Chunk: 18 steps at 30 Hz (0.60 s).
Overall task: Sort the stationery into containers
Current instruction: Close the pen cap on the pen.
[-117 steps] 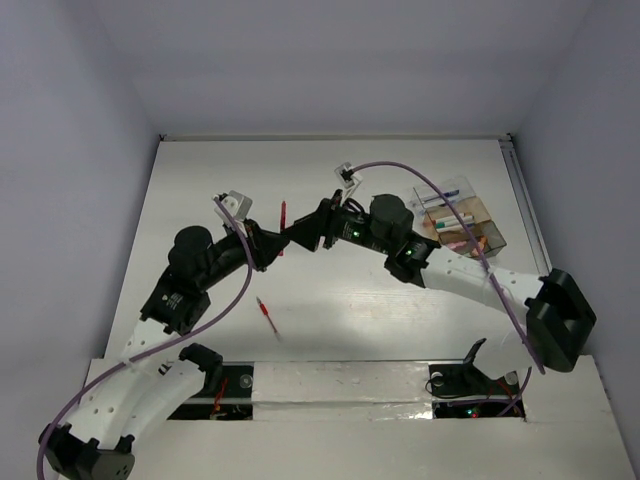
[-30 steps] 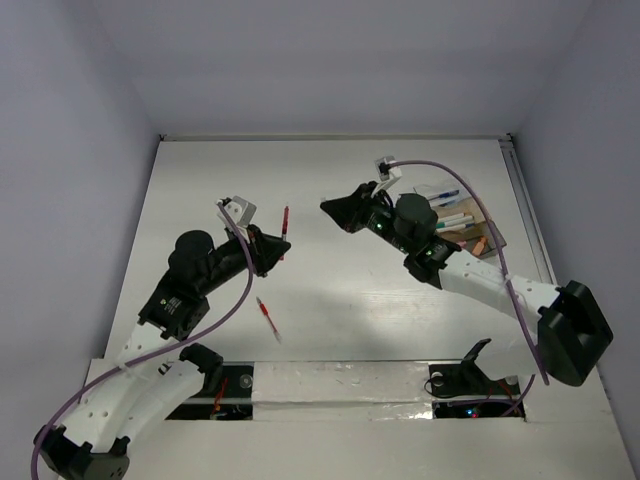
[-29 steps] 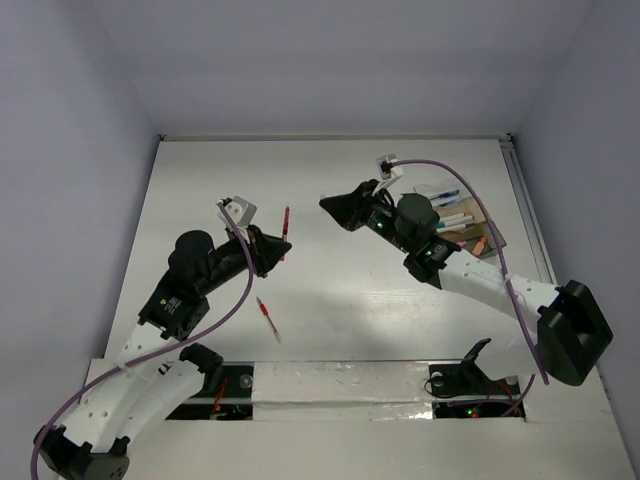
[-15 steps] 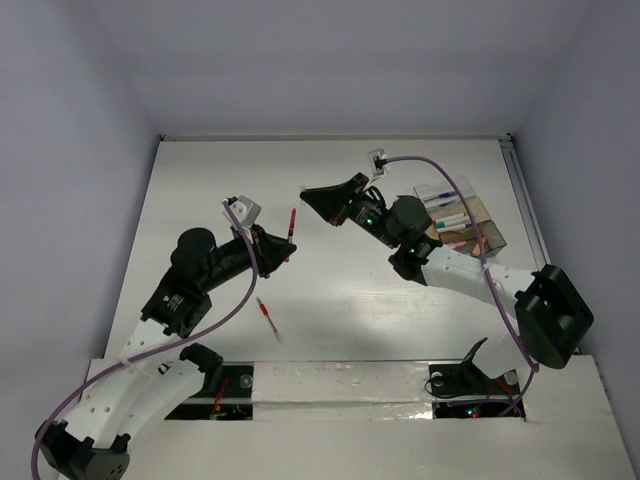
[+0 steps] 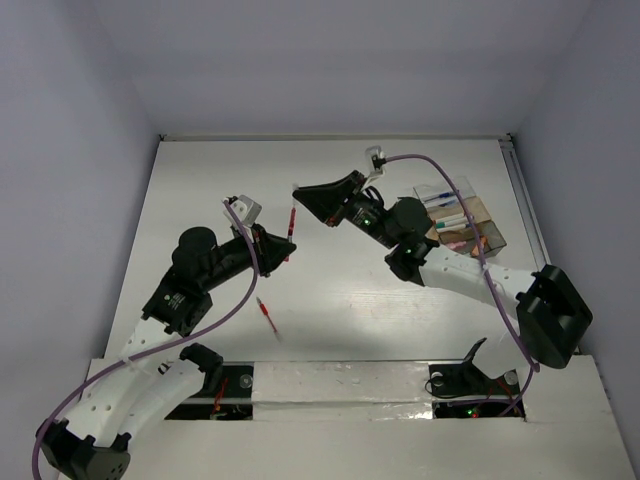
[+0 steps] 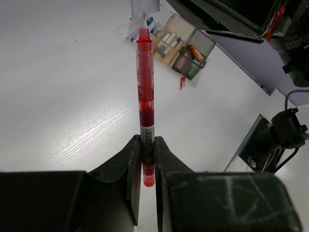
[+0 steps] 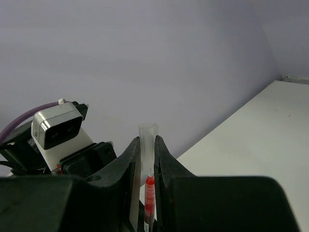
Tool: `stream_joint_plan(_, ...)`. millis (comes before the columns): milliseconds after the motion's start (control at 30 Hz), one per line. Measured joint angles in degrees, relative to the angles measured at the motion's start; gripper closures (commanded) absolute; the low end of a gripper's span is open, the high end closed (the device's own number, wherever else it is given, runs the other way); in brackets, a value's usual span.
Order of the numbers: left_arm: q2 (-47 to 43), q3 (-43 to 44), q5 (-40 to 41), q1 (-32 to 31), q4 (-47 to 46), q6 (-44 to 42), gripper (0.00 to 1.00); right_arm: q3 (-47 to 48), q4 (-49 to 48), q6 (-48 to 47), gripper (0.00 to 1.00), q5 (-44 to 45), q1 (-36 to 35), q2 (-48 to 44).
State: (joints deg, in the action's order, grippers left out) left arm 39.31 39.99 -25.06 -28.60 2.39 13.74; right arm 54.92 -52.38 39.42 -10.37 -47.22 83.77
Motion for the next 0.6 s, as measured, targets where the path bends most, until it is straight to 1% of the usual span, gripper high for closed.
stream_joint_plan(600, -0.13, 0.0, 0.04, 0.5, -0.02, 0.0, 1.0, 0.92, -0.59, 0.07, 1.0, -0.87, -0.13, 1.88)
